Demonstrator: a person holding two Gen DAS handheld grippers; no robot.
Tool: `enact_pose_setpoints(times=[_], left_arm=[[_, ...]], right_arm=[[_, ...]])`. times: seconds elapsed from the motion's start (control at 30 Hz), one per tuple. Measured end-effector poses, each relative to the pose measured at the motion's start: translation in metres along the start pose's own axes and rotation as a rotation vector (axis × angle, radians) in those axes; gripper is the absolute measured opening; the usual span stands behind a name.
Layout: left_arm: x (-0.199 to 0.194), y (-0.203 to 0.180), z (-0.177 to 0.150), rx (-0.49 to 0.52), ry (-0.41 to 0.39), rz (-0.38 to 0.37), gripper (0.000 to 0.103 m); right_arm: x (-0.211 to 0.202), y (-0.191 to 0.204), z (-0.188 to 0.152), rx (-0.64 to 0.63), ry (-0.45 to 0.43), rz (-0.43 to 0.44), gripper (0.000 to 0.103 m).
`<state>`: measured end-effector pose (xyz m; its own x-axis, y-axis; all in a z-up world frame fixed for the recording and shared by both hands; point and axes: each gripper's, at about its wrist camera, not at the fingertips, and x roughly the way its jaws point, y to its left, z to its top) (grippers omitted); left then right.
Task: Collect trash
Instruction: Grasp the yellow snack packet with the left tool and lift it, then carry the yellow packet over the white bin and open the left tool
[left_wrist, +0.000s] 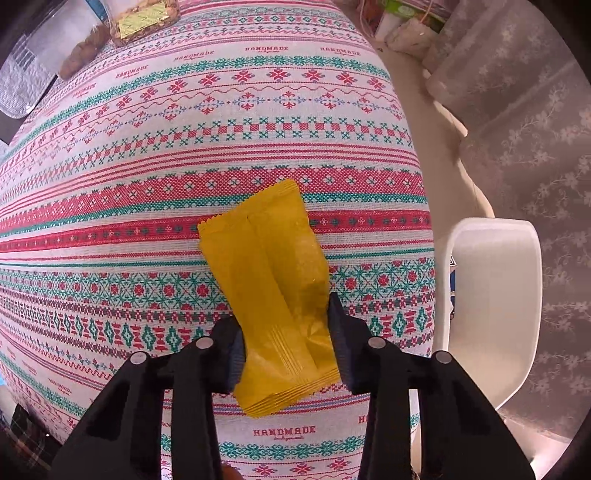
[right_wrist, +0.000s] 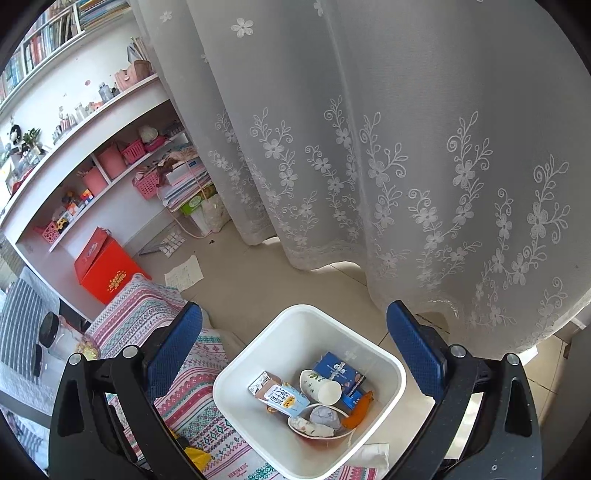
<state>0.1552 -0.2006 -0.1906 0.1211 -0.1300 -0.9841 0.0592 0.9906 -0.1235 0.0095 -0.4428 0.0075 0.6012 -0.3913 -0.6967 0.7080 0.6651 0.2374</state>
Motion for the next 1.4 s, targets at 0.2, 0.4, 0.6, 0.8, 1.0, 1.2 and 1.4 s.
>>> enact_pose_setpoints(times=[0.2,0.4,0.6,0.8,1.0,1.2,1.4], left_arm=[[-0.026,0.019,-0.004,0.02,-0.06,-0.042,0.034],[-0.07,0.053,-0.006,0.022,-0.155,-0.064,0.033],[-0.117,0.073,-0.005,0.038,-0.314,-0.084,0.033],[-0.163,0.079,-0.012,0.056,-0.475,-0.09,0.033],[-0.204,0.058,-0.032,0.155,-0.658,-0.013,0.033],[-0.231,0.03,-0.044,0.229,-0.78,-0.002,0.033],[-0.242,-0.008,-0.052,0.291,-0.828,-0.041,0.034]], right_arm=[[0.004,0.02,-0.007,-0.082,0.031,0.023,0.096],[0.005,0.054,-0.023,-0.197,0.06,0.055,0.096],[0.0,0.085,-0.037,-0.293,0.052,0.073,0.096],[-0.004,0.109,-0.051,-0.361,0.048,0.091,0.096],[-0.025,0.12,-0.056,-0.416,-0.075,0.092,0.096],[-0.043,0.095,-0.04,-0.364,-0.228,0.011,0.096],[-0.046,0.051,-0.018,-0.254,-0.277,-0.062,0.096]])
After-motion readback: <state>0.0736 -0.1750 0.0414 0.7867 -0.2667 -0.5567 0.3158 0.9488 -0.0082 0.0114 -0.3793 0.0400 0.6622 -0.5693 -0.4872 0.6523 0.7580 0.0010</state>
